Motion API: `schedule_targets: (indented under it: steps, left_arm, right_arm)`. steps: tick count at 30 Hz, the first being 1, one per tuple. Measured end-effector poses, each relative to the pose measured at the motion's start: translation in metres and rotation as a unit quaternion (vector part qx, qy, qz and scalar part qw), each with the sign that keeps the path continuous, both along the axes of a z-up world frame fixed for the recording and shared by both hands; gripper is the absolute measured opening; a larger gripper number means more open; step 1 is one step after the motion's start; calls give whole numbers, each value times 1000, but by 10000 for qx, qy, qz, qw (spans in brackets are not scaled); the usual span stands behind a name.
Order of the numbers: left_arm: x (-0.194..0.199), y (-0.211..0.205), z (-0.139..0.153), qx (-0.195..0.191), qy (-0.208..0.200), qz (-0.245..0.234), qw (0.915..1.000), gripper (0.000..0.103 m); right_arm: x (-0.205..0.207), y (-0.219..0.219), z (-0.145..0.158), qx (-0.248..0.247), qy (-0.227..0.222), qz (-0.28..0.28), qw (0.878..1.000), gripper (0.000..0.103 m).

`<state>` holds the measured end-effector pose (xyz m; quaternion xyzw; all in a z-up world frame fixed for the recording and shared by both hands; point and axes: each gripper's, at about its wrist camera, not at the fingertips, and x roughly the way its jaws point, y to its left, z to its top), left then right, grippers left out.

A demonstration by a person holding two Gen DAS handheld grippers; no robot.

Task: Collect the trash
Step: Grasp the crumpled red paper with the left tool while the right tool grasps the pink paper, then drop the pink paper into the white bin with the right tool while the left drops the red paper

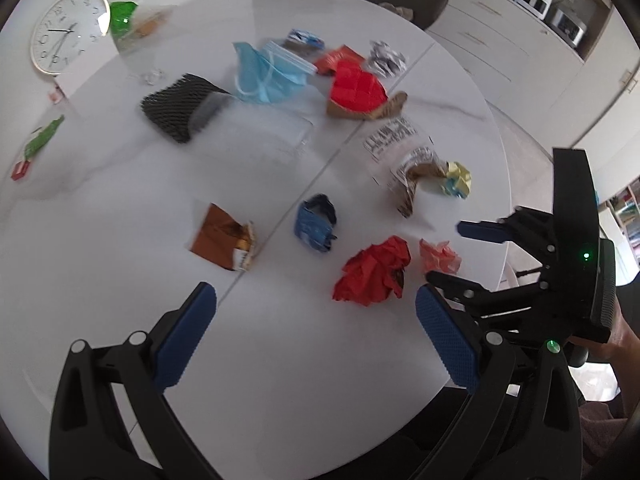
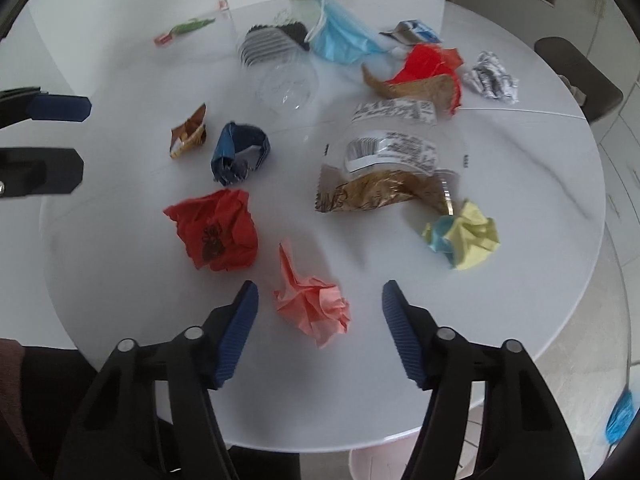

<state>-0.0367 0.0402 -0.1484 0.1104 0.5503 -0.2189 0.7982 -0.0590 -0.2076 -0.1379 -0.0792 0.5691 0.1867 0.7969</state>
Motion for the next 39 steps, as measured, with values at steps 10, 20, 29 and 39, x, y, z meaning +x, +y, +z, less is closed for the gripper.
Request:
schedule_targets:
  steps: [10,20,29,39]
  left_arm:
    - [-4,-50,-31,300,-74,-845,9959,93]
    - [3,-80,-74,803,195,-1109,9904,52]
    - [-6,-72,-54,709,65,-1255,9895,46]
    - [-31,-121,-13,342,-87,-2041,9783,46]
  right_arm:
    - [-9,-42,27,378,35,-748,9965,35]
    - [-55,-123,67,208,-143,-1858,9823,37]
    - [-111,-189,34,187,344,-2946,9548,39]
    - [-146,-212,-15,-97,825,-3810,9208,85]
